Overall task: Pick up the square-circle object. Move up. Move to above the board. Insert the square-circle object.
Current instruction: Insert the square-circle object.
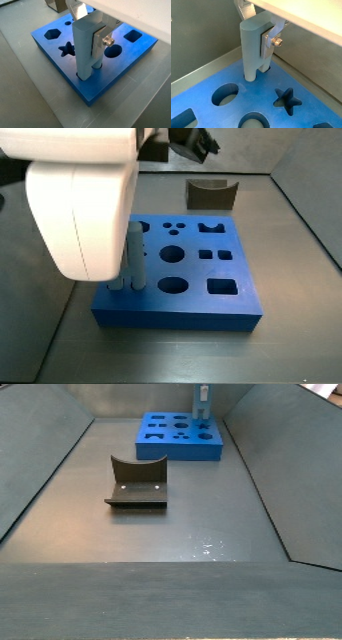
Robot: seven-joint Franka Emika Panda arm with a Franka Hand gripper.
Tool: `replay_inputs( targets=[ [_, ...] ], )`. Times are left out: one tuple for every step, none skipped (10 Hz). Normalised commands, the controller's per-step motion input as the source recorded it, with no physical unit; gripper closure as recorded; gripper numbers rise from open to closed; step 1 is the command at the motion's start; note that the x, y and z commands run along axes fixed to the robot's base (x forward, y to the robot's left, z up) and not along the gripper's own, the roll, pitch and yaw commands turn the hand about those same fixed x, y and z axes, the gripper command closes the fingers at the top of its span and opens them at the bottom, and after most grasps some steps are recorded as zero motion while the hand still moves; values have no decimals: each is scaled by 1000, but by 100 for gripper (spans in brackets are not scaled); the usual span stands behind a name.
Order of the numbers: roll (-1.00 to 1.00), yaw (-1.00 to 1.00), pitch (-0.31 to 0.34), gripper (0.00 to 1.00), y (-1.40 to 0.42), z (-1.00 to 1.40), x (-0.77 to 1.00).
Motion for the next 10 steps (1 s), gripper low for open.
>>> replay_inputs(
  targets=[
    [101,0,13,100,0,-980,160],
    [57,0,0,100,0,-829,149],
    [4,0,-63,100,0,-291,0],
    [160,0,-30,100,-83,-683,0],
    [116,0,-91,100,-34,-1000,-11],
    [69,0,-73,100,-6,-1000,-6],
    [50,0,-57,100,0,-1000,0],
    [37,0,-44,100,0,-1000,0],
    [10,0,0,100,0,0,0],
    [16,0,0,100,0,0,0]
  ],
)
